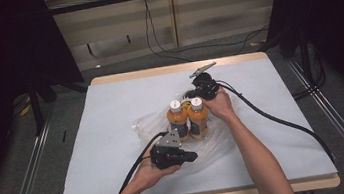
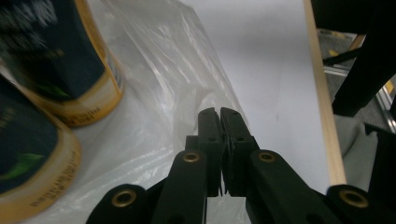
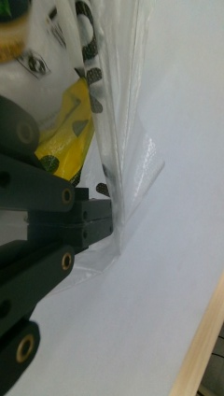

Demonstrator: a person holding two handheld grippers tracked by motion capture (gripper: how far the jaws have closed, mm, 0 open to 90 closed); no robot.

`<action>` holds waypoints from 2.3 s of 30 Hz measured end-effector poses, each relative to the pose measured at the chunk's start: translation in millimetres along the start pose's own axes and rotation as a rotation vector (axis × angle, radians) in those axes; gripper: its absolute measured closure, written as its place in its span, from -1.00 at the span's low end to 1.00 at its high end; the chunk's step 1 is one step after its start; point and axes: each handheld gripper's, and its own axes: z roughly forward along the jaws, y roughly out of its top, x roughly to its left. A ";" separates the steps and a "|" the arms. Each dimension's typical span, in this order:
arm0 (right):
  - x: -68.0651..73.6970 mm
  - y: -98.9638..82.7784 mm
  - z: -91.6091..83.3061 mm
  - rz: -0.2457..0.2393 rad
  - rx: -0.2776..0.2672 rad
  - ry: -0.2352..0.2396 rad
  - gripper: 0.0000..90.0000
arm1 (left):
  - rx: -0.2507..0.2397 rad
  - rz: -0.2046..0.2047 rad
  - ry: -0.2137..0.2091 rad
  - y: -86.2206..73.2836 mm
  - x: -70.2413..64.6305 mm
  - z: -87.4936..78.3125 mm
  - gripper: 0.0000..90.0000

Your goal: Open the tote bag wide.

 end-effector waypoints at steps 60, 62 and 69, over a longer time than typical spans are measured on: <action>54.1 -144.1 -123.3 -0.128 0.039 0.032 1.00 | -0.044 -0.225 0.294 -30.4 93.2 -53.6 0.92; 52.7 -138.7 -133.3 -0.086 -0.034 0.036 1.00 | -0.078 -0.211 0.291 -25.4 85.7 -59.4 0.88; 53.2 -136.8 -163.8 -0.034 -0.163 -0.006 0.88 | -0.144 -0.149 0.317 -15.4 50.5 -78.9 0.43</action>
